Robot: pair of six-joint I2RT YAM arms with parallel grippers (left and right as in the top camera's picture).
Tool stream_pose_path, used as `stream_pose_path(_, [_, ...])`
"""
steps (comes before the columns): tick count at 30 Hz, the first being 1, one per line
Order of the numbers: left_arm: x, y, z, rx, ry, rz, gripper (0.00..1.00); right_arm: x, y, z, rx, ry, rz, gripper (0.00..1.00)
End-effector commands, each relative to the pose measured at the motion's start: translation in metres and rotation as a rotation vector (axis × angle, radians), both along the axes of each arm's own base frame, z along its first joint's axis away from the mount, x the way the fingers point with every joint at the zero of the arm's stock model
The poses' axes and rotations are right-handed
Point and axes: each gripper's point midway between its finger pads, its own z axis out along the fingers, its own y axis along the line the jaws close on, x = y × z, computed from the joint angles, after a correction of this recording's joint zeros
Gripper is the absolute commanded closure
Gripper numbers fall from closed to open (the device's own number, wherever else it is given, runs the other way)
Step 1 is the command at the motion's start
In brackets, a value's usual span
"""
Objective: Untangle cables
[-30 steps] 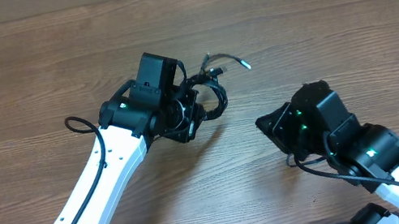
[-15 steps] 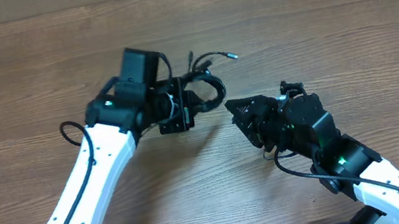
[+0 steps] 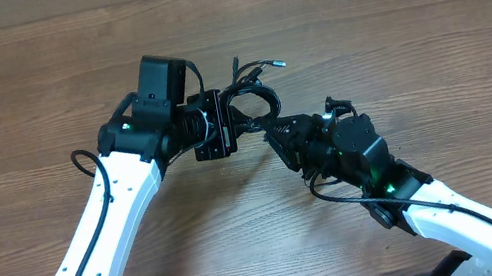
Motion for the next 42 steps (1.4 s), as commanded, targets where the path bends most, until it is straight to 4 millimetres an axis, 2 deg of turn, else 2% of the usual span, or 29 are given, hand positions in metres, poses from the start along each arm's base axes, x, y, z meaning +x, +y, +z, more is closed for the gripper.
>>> stream_pose_path(1, [-0.005,-0.009,0.023,-0.072,-0.026,-0.039,0.96,0.003,-0.001,0.001,0.006,-0.006,-0.023,0.73])
stream_pose_path(7, [-0.007,-0.019,0.034,-0.134,-0.056,-0.095,0.96,0.005,-0.002,0.0,0.018,0.008,-0.037,0.75])
stream_pose_path(13, [-0.011,-0.04,0.048,-0.193,-0.118,-0.171,0.96,0.01,-0.006,-0.001,0.009,0.0,-0.076,0.75])
stream_pose_path(16, [-0.015,-0.051,0.055,-0.22,-0.143,-0.207,0.96,0.013,-0.008,0.002,0.014,-0.015,-0.09,0.75])
stream_pose_path(22, [-0.02,-0.059,0.064,-0.27,-0.155,-0.253,0.95,0.023,-0.017,0.009,0.01,-0.056,-0.159,0.75])
stream_pose_path(27, [-0.022,-0.061,0.066,-0.279,-0.163,-0.266,0.95,0.028,-0.017,0.027,0.053,-0.115,-0.178,0.64])
stream_pose_path(29, [-0.021,-0.065,0.07,-0.291,-0.188,-0.278,0.95,0.03,-0.019,0.028,0.054,-0.122,-0.195,0.59])
stream_pose_path(33, [-0.024,-0.075,0.083,-0.34,-0.23,-0.317,0.95,0.034,-0.024,0.029,0.05,-0.129,-0.229,0.58])
stream_pose_path(34, [-0.025,-0.077,0.085,-0.347,-0.233,-0.323,0.96,0.035,-0.025,0.03,0.051,-0.133,-0.236,0.59])
stream_pose_path(37, [-0.028,-0.081,0.089,-0.367,-0.237,-0.344,0.96,0.039,-0.028,0.039,0.071,-0.161,-0.267,0.89])
stream_pose_path(38, [-0.029,-0.081,0.09,-0.374,-0.233,-0.348,0.95,0.039,-0.029,0.038,0.068,-0.161,-0.272,0.96])
stream_pose_path(42, [-0.024,-0.082,0.1,-0.402,-0.286,-0.358,0.95,0.036,-0.036,0.007,-0.03,-0.075,-0.289,0.96])
